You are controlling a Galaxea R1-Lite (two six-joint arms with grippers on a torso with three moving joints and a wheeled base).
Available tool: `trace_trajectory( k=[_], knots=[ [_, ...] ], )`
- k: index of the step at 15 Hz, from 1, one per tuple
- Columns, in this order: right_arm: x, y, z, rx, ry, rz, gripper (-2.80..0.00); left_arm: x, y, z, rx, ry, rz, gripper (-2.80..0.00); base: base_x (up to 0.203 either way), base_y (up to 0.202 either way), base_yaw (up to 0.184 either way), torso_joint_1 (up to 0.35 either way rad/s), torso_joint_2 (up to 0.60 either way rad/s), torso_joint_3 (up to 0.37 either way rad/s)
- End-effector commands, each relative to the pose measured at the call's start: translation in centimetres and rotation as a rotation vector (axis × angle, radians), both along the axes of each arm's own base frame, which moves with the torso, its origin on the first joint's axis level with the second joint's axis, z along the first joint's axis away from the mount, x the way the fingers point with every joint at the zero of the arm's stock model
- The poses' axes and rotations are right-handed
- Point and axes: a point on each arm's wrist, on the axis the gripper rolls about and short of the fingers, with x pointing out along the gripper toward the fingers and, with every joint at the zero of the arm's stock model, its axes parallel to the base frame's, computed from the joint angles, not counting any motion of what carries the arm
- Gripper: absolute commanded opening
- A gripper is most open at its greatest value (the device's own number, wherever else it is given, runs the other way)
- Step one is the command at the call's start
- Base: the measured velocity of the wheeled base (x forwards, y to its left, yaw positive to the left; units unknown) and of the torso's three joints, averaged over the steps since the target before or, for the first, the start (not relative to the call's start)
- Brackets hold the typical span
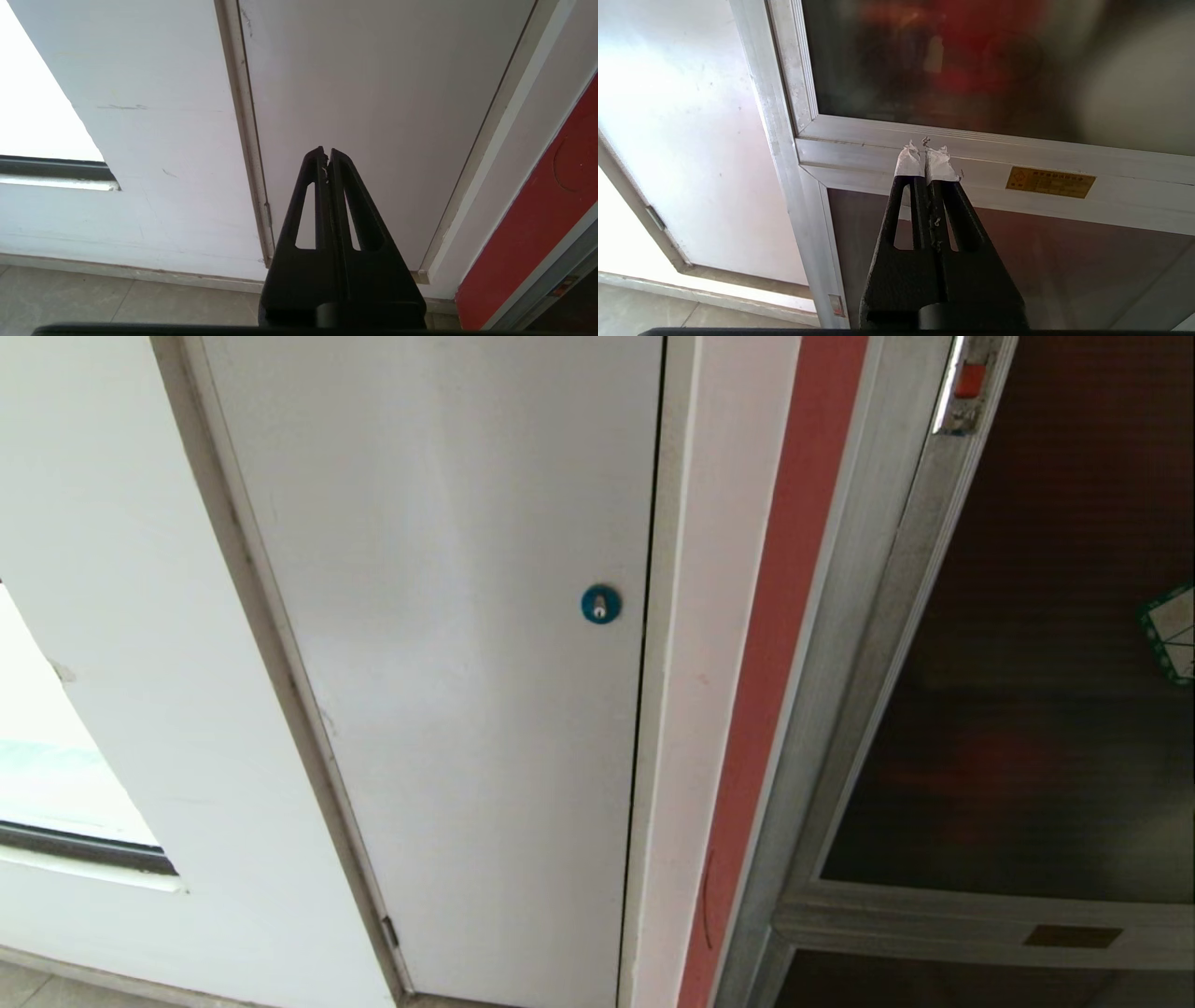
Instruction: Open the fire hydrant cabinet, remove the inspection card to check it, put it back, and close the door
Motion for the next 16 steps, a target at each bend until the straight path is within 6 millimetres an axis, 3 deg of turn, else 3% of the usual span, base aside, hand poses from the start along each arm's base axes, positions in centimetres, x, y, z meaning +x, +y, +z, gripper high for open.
trace_trajectory(
  k=[1, 16],
  knots=[
    [0.04, 0.0, -0.12, 0.0, 0.005, 0.0, -2.8, 0.01, 0.0, 0.0, 0.0, 0.001, 0.0, -2.8, 0.0, 0.0, 0.0, 0.0, 0.0, 0.0],
    [0.04, 0.0, -0.12, 0.003, 0.005, 0.0, -2.8, 0.0, 0.0, 0.0, 0.0, 0.0, 0.0, -2.8, 0.0, 0.0, 0.0, 0.0, 0.0, 0.0]
  ],
)
